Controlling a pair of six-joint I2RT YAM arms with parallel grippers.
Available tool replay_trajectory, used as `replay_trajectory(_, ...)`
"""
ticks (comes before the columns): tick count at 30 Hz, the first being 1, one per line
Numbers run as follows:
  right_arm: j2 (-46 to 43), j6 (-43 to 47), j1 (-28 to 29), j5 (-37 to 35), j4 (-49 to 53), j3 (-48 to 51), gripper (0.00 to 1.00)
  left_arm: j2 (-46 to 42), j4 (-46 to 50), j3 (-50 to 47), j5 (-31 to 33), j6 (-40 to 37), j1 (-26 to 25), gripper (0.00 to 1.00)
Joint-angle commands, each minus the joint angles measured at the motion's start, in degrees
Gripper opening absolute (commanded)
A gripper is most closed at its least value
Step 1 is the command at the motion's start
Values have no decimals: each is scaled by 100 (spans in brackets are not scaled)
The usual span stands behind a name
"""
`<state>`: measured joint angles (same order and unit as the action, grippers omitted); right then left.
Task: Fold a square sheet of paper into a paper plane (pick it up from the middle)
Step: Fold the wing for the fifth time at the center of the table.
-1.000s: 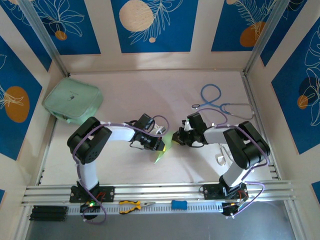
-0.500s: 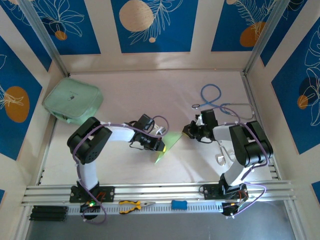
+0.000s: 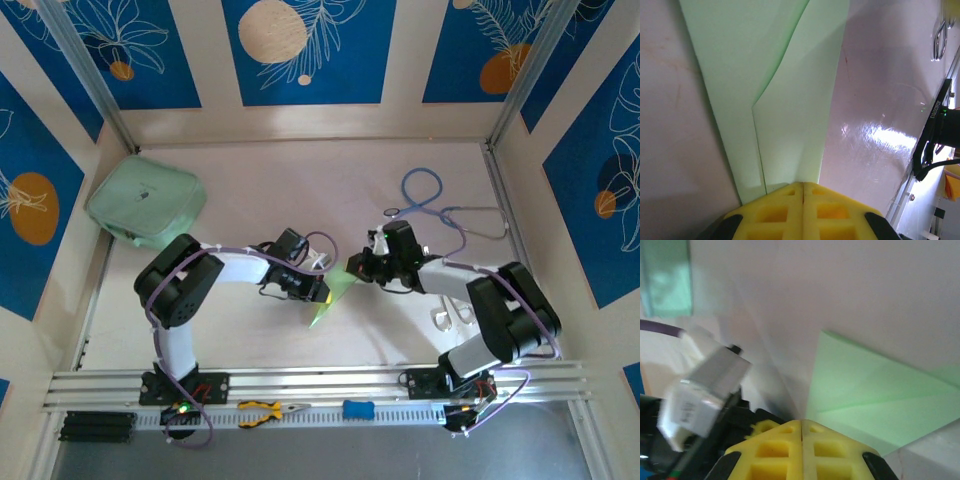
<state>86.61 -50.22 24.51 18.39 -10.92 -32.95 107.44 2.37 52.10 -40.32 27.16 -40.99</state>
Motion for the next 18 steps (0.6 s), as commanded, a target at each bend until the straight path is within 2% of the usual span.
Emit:
replay_trajectory(1,405,-115,21,6,-124,80,3,86,552,-193,242,53,-21,0)
replay_trajectory(7,871,-102,-136,-231,116,145,0,-162,645,-41,233,100,-14,0)
replay_trajectory(13,919,-116,-201,-191,44,278,0,-663,913,382,305,122,-26,0)
replay_trajectory(18,937,-154,-188,-173,36,253,0,-551,981,784,127,116,-156,0)
